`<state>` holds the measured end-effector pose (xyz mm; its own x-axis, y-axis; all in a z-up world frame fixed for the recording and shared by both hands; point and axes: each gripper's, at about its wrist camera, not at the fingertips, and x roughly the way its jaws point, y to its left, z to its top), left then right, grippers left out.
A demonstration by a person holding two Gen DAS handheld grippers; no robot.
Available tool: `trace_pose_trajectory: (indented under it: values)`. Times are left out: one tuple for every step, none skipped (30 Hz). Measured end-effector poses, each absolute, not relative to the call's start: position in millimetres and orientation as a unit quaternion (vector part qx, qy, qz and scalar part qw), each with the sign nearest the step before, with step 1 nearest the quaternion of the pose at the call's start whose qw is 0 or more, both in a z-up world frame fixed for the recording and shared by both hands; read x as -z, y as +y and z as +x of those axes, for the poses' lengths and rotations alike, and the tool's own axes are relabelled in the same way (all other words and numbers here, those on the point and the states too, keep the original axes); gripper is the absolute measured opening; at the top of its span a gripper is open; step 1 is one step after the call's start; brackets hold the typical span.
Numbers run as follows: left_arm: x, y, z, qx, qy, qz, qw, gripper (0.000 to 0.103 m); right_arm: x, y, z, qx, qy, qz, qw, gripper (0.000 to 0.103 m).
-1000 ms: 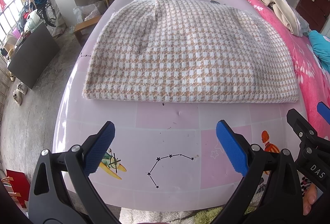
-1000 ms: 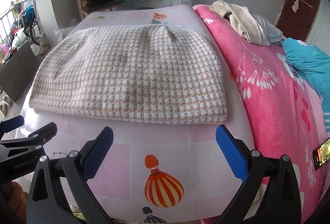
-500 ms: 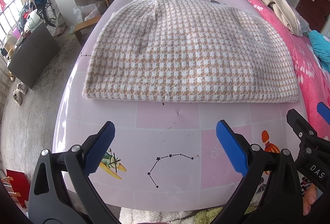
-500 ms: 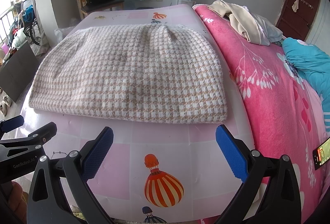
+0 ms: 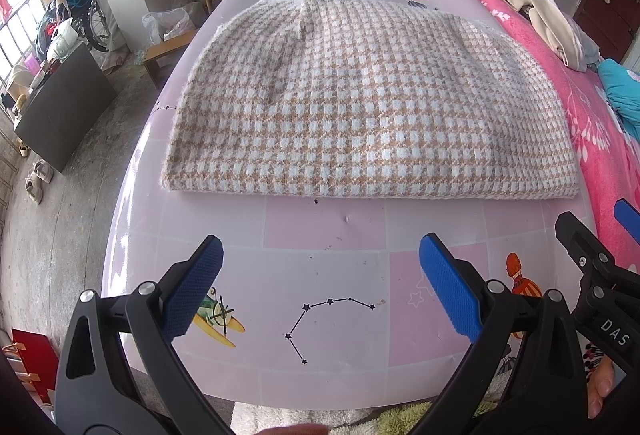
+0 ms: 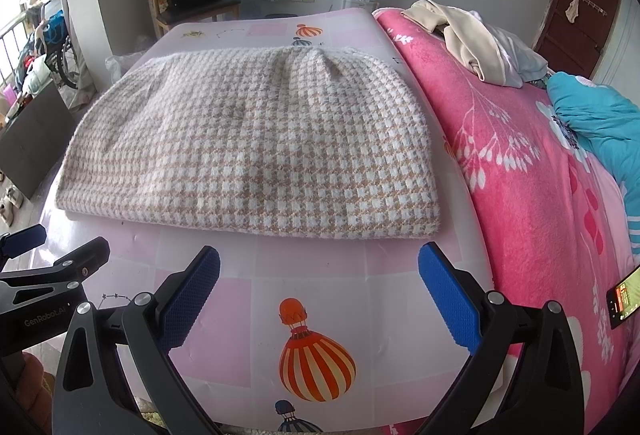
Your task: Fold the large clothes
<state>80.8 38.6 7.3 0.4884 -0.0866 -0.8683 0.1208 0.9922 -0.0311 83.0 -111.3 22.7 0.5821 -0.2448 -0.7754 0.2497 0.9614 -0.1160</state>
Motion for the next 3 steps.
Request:
trace_pose_trajectory:
  values:
    - [-7.3, 38.8, 80.7, 0.060, 0.502, 0.017, 0.862, 0.095, -22.3, -111.2, 83.1, 0.139, 0.436, 0.002, 0.889, 0.097]
    - [-7.2, 39.1, 81.0, 0.060, 0.503, 0.017, 0.862, 0.095, -22.3, -111.2, 83.0, 0.139, 0.436, 0.002, 0.889, 0.097]
    - [-7.3, 39.5, 81.4, 0.060, 0.503, 0.017, 0.862, 0.095, -22.3, -111.2, 83.0, 0.139, 0.436, 0.002, 0.889, 0.097]
